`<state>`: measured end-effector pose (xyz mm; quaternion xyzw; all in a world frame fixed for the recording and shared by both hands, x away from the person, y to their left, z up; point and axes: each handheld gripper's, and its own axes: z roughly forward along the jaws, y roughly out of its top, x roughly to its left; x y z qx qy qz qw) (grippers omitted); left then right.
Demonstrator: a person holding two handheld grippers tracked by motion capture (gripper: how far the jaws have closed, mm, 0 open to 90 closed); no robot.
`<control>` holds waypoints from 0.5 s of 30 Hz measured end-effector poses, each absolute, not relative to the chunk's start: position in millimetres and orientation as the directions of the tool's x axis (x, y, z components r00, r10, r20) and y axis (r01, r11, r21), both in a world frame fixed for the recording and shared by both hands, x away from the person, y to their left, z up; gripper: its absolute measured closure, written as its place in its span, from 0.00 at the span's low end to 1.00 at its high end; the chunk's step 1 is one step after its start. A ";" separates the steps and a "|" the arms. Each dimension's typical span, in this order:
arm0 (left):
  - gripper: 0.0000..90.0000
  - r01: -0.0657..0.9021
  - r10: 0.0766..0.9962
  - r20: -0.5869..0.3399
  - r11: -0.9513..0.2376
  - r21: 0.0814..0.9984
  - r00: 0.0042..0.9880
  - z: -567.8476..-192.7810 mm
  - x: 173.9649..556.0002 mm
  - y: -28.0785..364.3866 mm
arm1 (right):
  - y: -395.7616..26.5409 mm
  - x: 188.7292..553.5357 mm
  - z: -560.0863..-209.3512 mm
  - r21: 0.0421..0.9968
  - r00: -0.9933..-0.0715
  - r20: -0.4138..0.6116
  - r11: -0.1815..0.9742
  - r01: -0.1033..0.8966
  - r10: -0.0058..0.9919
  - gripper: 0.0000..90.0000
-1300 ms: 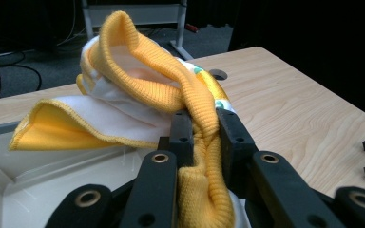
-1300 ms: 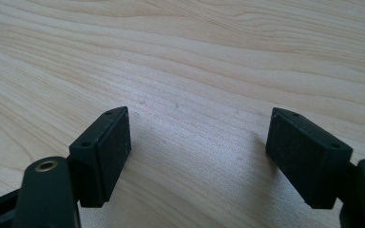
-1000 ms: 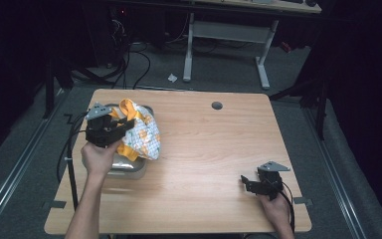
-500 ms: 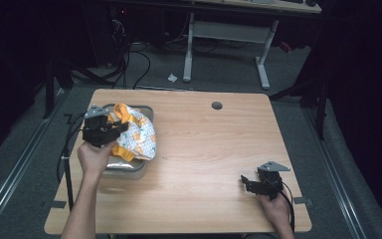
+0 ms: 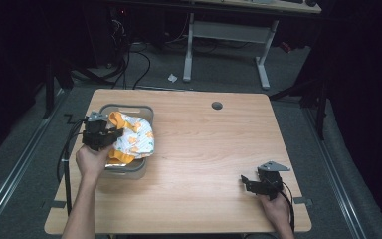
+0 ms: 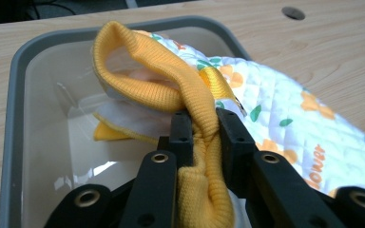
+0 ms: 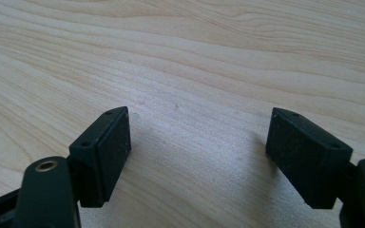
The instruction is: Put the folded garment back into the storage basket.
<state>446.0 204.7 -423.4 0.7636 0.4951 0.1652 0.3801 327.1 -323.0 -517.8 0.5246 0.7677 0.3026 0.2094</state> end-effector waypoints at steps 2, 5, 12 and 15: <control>0.86 0.632 0.885 -0.098 -0.243 0.736 0.454 -425.0 446.7 202.8 | -323.0 327.1 -517.8 0.684 -0.362 -0.004 0.266 0.679 0.932 0.26; 0.86 0.641 0.888 -0.082 -0.259 0.723 0.452 -427.7 448.7 201.6 | -322.9 327.0 -517.8 0.683 -0.360 -0.003 0.265 0.680 0.933 0.26; 0.86 0.660 0.895 -0.047 -0.290 0.693 0.443 -435.5 452.6 200.1 | -323.0 327.1 -517.8 0.684 -0.361 -0.004 0.266 0.679 0.932 0.26; 0.86 0.670 0.896 -0.060 -0.283 0.686 0.440 -437.8 453.8 201.0 | -323.0 327.1 -517.8 0.684 -0.361 -0.004 0.266 0.679 0.932 0.26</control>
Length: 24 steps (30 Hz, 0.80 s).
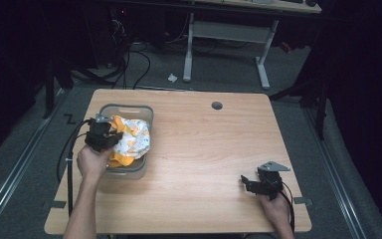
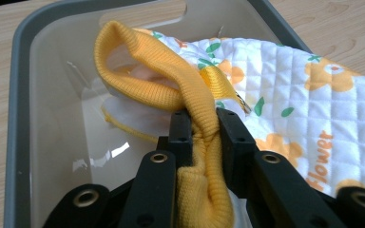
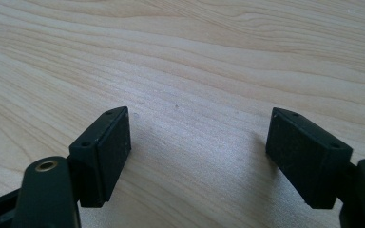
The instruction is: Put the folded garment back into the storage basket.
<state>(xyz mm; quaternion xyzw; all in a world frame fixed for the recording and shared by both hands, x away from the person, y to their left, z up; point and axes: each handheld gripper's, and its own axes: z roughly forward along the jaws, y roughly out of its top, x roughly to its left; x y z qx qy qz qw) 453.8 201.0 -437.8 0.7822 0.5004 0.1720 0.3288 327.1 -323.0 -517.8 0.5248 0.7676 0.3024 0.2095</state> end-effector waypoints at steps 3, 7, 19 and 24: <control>0.86 0.678 0.899 -0.057 -0.283 0.679 0.434 -439.4 455.2 201.6 | -323.0 327.1 -517.8 0.684 -0.361 -0.004 0.266 0.679 0.932 0.26; 0.86 0.687 0.904 -0.050 -0.286 0.668 0.425 -442.8 456.7 201.7 | -323.0 327.1 -517.8 0.684 -0.361 -0.004 0.266 0.679 0.932 0.26; 0.84 0.721 0.920 -0.010 -0.301 0.624 0.392 -451.0 459.5 199.2 | -322.9 327.2 -517.8 0.684 -0.361 -0.004 0.266 0.679 0.933 0.26; 0.79 0.719 0.930 -0.041 -0.253 0.647 0.365 -450.0 456.9 202.4 | -322.9 327.2 -517.9 0.684 -0.361 -0.004 0.266 0.679 0.933 0.26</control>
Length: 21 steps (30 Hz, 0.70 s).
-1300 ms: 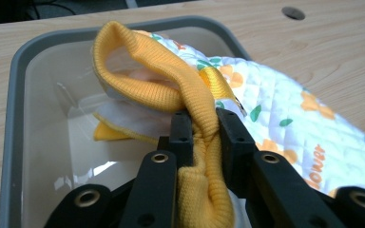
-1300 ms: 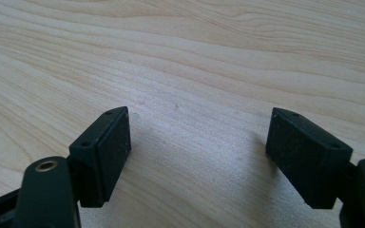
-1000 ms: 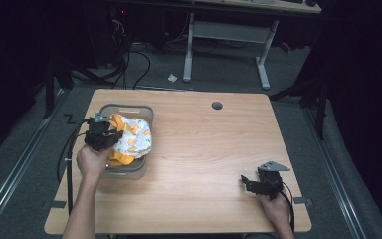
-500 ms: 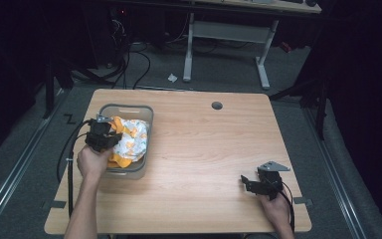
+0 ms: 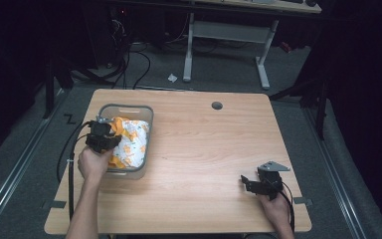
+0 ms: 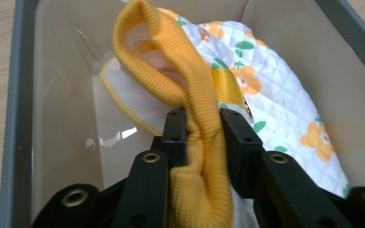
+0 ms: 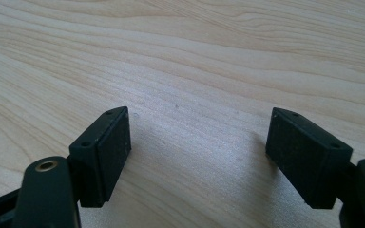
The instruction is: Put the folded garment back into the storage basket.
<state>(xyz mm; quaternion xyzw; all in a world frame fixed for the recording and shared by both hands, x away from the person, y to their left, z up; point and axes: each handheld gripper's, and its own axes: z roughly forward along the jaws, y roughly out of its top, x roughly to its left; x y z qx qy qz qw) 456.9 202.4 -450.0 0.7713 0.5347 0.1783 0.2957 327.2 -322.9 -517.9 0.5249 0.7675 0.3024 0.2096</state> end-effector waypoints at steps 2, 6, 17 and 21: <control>0.73 0.716 0.933 -0.047 -0.241 0.655 0.356 -448.9 455.4 204.3 | -323.0 327.2 -517.8 0.684 -0.361 -0.004 0.266 0.679 0.933 0.26; 0.68 0.703 0.937 -0.038 -0.232 0.672 0.346 -446.0 452.0 204.1 | -322.9 327.2 -517.8 0.684 -0.361 -0.004 0.266 0.679 0.933 0.26; 0.51 0.659 0.937 -0.065 -0.190 0.728 0.343 -426.4 438.6 198.1 | -323.0 327.2 -517.9 0.684 -0.361 -0.004 0.266 0.679 0.933 0.26; 0.49 0.620 0.929 -0.063 -0.191 0.761 0.364 -417.0 430.7 190.5 | -322.9 327.2 -517.9 0.684 -0.361 -0.004 0.266 0.679 0.933 0.26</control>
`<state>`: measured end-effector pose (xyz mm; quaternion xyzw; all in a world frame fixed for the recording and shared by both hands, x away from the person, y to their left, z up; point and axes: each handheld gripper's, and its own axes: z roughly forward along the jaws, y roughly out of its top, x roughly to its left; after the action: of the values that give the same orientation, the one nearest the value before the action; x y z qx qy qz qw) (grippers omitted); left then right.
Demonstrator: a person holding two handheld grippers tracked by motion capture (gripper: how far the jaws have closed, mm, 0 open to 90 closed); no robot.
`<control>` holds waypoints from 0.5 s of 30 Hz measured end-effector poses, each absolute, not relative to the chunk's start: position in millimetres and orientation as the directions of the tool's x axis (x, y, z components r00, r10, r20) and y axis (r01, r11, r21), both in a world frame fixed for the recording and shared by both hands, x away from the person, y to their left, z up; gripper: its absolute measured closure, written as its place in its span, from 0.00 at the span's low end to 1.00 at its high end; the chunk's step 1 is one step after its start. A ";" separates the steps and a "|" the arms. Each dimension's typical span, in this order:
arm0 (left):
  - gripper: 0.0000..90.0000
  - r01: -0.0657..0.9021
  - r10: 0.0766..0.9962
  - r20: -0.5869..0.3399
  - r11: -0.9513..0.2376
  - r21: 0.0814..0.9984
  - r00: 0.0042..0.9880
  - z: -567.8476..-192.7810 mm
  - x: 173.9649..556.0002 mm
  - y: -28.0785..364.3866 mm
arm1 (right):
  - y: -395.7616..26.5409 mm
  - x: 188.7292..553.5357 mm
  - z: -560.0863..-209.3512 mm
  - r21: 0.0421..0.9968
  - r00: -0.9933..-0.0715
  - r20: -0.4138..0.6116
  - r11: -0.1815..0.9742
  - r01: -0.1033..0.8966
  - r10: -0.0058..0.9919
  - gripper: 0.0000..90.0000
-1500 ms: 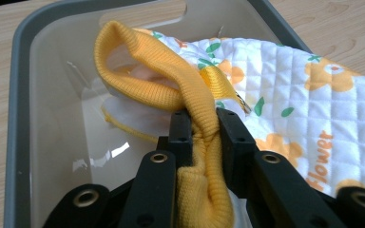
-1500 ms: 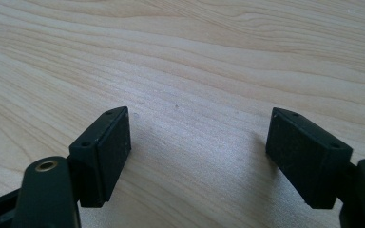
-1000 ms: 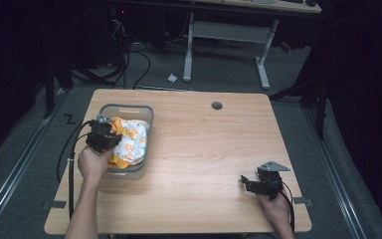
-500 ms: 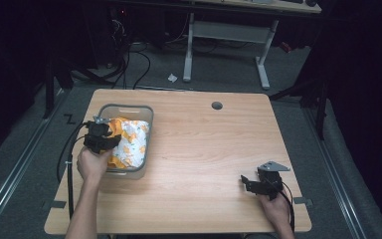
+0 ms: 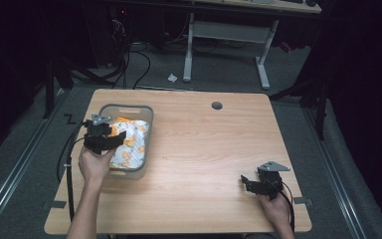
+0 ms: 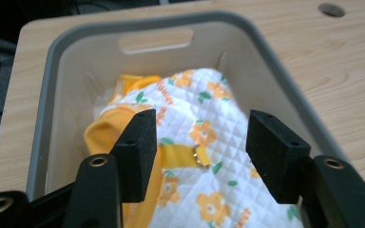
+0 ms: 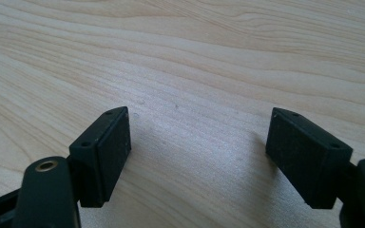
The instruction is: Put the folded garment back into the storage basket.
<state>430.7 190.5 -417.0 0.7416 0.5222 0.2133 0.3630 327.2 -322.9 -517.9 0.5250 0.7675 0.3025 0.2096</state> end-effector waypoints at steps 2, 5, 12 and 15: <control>0.49 0.600 0.923 -0.063 -0.194 0.776 0.379 -413.0 426.8 185.8 | -323.0 327.2 -517.8 0.685 -0.362 -0.005 0.267 0.678 0.932 0.26; 0.48 0.579 0.911 -0.073 -0.194 0.792 0.405 -409.0 421.3 179.3 | -322.9 327.1 -517.8 0.684 -0.361 -0.004 0.266 0.679 0.933 0.26; 0.47 0.545 0.891 -0.068 -0.213 0.811 0.449 -403.9 409.0 163.2 | -323.0 327.2 -517.8 0.685 -0.362 -0.005 0.267 0.678 0.932 0.26; 0.47 0.531 0.879 -0.064 -0.226 0.817 0.473 -402.2 404.6 154.8 | -323.0 327.2 -517.9 0.685 -0.362 -0.005 0.267 0.678 0.932 0.26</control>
<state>404.6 154.8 -402.2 0.7538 0.4674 0.2120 0.4104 327.2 -323.0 -517.9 0.5243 0.7678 0.3024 0.2100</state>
